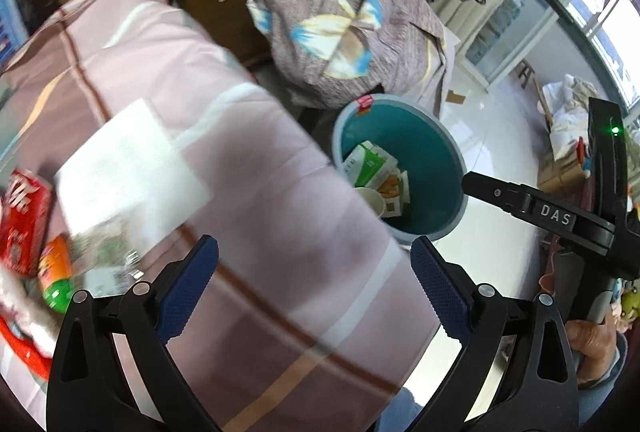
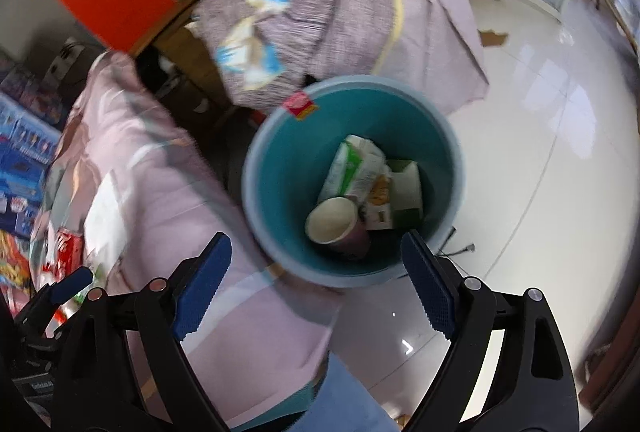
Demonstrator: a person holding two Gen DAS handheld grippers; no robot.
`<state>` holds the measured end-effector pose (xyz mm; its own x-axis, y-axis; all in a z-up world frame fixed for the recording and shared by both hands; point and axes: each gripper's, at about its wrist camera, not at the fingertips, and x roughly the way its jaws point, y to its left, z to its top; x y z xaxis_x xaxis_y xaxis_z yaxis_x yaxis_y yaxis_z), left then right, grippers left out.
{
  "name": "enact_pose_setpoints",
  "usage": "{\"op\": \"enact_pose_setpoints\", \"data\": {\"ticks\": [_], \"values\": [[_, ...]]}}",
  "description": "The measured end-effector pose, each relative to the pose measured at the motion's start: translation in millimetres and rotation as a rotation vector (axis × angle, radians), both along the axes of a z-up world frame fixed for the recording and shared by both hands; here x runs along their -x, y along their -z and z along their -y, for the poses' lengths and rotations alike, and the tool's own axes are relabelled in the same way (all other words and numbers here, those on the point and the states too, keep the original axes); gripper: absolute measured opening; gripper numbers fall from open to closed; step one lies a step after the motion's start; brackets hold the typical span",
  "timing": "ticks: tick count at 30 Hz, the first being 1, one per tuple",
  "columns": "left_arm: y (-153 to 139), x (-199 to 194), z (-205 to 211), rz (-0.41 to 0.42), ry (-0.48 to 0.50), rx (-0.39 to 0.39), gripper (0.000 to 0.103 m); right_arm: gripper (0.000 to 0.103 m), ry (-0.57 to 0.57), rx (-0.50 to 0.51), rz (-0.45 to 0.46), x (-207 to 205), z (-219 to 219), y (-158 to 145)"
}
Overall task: Collect trash
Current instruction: 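Open both grippers to drop the medicine box and pink cup into the bin, then grasp the red snack bag with the left gripper while the right grasps the plastic bag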
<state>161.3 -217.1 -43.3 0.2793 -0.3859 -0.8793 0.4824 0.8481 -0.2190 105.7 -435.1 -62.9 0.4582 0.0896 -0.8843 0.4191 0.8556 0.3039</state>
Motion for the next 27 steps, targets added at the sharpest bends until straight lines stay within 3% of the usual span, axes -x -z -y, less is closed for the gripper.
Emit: {"op": "enact_pose_setpoints", "data": {"ticks": [8, 17, 22, 27], "values": [[-7, 7, -81, 0.033, -0.128, 0.003, 0.097, 0.083, -0.191, 0.042, 0.028, -24, -79, -17], [-20, 9, -206, 0.081, -0.39, 0.031, 0.097, 0.083, -0.337, 0.024, 0.002, -46, -169, -22], [-7, 6, -270, 0.067, -0.544, 0.028, 0.097, 0.083, -0.384, 0.022, -0.029, -54, -204, -22], [15, 1, -302, 0.014, -0.61, 0.043, 0.097, 0.083, -0.409, 0.02, -0.045, -59, -231, -23]]}}
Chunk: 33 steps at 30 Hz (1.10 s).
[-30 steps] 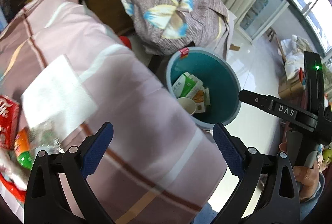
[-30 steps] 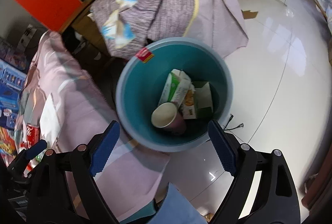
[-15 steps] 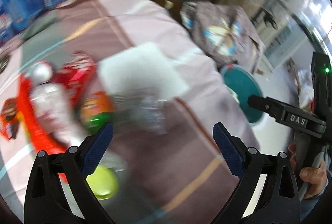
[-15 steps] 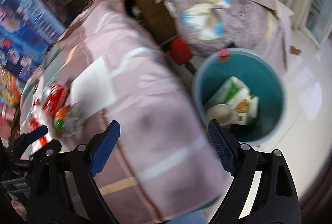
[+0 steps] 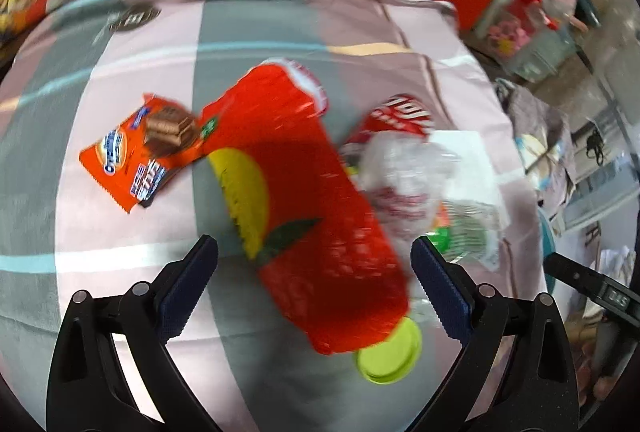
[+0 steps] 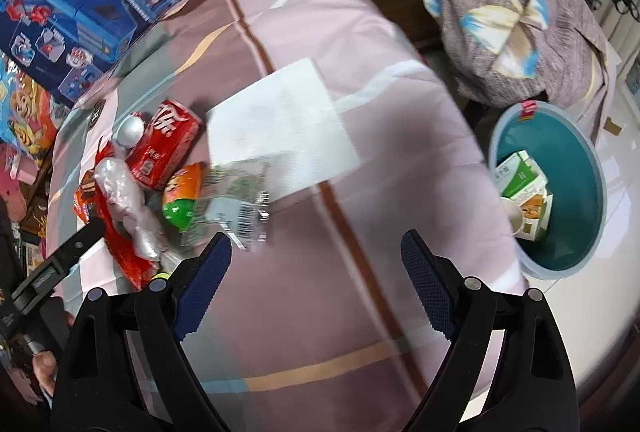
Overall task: Collect trash
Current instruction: 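Grasp the red snack bag with the left gripper while the right grasps the plastic bag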
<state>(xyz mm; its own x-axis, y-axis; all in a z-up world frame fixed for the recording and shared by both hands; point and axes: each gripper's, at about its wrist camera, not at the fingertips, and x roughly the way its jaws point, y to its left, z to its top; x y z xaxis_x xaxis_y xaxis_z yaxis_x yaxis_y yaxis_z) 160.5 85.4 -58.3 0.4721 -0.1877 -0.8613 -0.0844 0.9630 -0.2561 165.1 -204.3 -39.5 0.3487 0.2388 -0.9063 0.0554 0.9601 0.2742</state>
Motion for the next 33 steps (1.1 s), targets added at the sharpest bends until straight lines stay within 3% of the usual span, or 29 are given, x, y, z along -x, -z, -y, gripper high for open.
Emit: {"op": "enact_pose_setpoints", "data": {"ticks": [8, 20, 27, 28, 29, 31, 33], "values": [[25, -6, -5, -0.036, 0.032, 0.023, 0.097, 0.083, -0.054, -0.017, -0.013, -7, -44, -5], [29, 37, -64, -0.038, 0.002, 0.019, 0.092, 0.082, -0.273, -0.048, -0.046, -19, -150, 9], [28, 57, -75, -0.036, -0.004, 0.011, 0.092, 0.062, -0.312, 0.014, -0.088, -28, -180, 36], [28, 58, -74, -0.033, -0.002, 0.007, 0.092, 0.057, -0.313, 0.021, -0.091, -28, -181, 39], [28, 59, -72, -0.028, 0.002, -0.002, 0.092, 0.044, -0.316, 0.028, -0.097, -28, -182, 44], [28, 61, -69, -0.017, 0.009, -0.026, 0.084, 0.023, -0.321, 0.02, -0.113, -25, -182, 49], [26, 62, -65, -0.009, 0.022, -0.035, 0.05, 0.023, -0.318, 0.013, -0.101, -23, -180, 47]]}}
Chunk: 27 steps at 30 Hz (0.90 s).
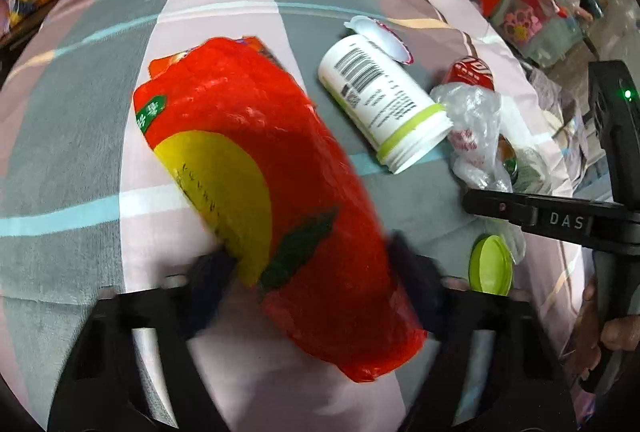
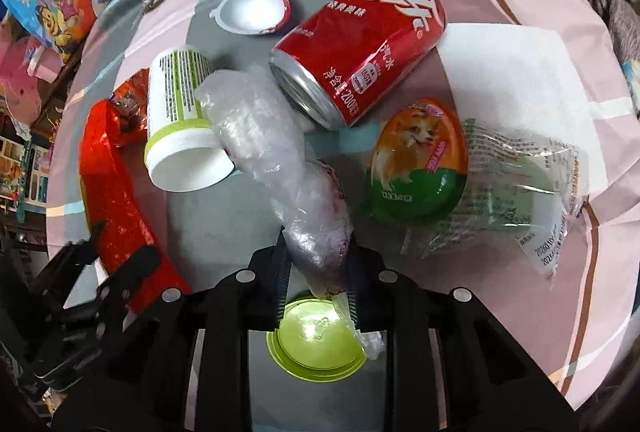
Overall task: Collect trash
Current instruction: 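Grasp the red snack bag with the left gripper while the right grasps the plastic bag, then carry the red snack bag and plastic bag over the teal bin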
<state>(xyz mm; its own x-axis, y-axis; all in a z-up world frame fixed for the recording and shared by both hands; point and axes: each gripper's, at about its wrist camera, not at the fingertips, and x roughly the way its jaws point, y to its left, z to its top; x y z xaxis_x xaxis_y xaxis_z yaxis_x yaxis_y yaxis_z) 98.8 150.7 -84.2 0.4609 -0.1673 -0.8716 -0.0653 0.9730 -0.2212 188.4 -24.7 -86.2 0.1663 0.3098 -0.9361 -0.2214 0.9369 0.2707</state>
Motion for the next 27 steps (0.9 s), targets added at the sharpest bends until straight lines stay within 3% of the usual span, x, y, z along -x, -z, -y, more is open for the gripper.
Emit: {"op": "enact_pose_setpoints", "data": {"ticks": [2, 6, 18, 27], "values": [[-1, -1, 0, -0.002, -0.002, 0.026, 0.033, 0.023, 0.0, -0.007, 0.023, 4, 4, -8], [-10, 3, -2, 0.019, -0.022, 0.05, 0.023, 0.022, 0.01, -0.042, 0.057, 10, 17, -26], [-67, 11, 39, 0.125, 0.1, 0.099, 0.02, 0.022, 0.094, -0.143, 0.11, 20, 70, -56], [-94, -7, 105, 0.157, 0.233, 0.107, 0.02, 0.022, 0.242, -0.211, 0.155, 26, 153, -67]]}}
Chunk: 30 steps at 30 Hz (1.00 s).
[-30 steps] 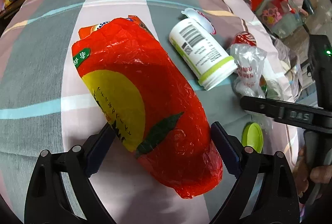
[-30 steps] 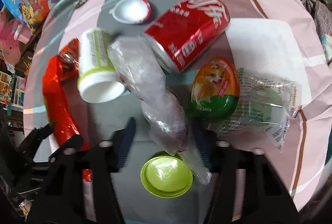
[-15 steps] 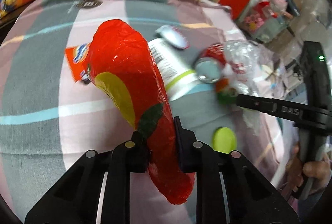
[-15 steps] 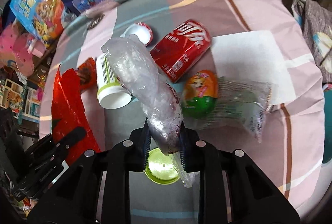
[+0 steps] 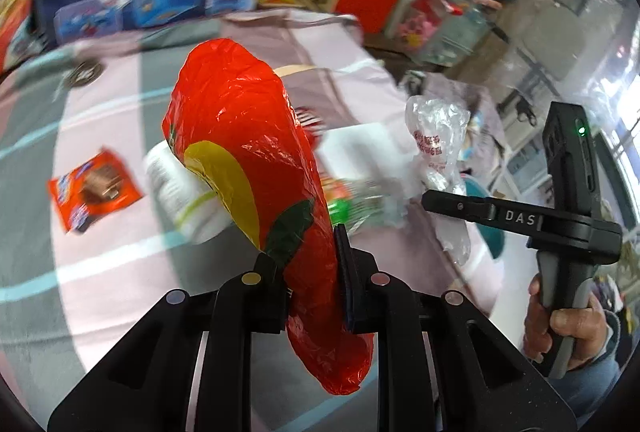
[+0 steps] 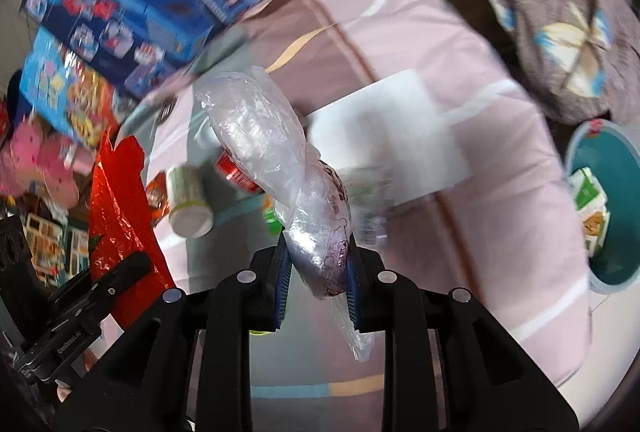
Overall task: Collect trash
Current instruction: 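Carry the red snack bag and plastic bag over the teal bin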
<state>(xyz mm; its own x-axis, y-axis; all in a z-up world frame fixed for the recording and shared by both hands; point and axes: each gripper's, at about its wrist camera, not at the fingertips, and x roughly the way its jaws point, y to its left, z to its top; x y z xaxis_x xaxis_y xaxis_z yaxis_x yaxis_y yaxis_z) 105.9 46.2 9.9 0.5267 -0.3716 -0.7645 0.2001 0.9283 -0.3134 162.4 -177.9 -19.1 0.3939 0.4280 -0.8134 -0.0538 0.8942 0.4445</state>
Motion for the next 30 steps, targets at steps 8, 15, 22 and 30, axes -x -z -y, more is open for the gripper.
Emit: {"op": "enact_pose_setpoints", "data": {"ticks": [8, 15, 22, 30], "values": [[-15, -23, 77, 0.023, 0.161, 0.008, 0.02, 0.022, 0.136, -0.044, 0.054, 13, 80, -12], [-11, -38, 167, 0.006, 0.321, -0.024, 0.02, 0.022, 0.302, -0.067, 0.069, 33, 167, -8], [-2, -40, 254, -0.001, 0.454, -0.073, 0.02, 0.022, 0.45, -0.097, 0.058, 60, 249, 10], [23, -48, 333, -0.057, 0.559, -0.113, 0.02, 0.023, 0.559, -0.098, 0.024, 79, 312, 32]]}}
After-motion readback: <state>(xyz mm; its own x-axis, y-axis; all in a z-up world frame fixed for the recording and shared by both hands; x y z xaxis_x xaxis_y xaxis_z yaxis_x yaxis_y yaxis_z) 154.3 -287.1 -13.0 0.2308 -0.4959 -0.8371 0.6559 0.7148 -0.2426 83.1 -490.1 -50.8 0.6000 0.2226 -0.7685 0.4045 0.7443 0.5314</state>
